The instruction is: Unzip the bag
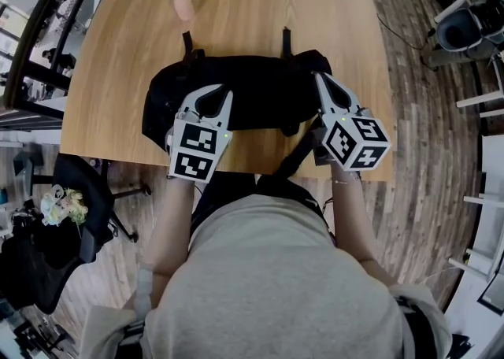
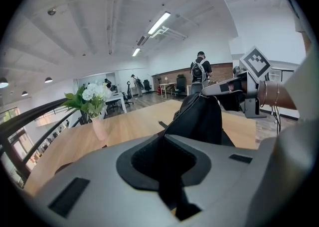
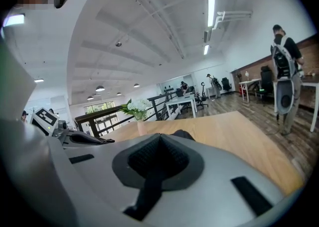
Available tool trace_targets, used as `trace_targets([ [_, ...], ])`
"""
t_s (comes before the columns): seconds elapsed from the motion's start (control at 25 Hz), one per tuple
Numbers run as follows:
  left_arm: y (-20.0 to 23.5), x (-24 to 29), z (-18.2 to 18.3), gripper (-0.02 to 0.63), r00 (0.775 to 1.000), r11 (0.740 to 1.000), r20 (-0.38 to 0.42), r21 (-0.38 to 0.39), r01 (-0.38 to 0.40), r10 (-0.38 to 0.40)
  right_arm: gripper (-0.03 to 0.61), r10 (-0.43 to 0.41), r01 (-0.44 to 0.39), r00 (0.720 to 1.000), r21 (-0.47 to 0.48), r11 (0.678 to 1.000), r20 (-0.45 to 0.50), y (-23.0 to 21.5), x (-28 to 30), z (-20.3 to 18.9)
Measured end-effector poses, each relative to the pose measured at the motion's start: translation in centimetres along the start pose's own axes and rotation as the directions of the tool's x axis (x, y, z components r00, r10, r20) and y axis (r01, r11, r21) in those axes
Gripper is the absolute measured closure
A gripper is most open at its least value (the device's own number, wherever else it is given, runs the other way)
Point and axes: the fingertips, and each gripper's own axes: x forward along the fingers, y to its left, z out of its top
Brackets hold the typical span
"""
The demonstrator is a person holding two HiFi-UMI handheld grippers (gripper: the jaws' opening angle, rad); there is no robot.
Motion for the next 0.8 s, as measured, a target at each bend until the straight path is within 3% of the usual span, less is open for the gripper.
trace_targets([
  [0.8, -0.5, -0.4, -0.9, 0.548, 0.999, 0.996, -0.036, -0.082, 0.016, -0.019, 0.552, -0.016, 0.016, 1.000, -0.010, 1.000, 0.022, 1.3, -0.1, -1.0],
])
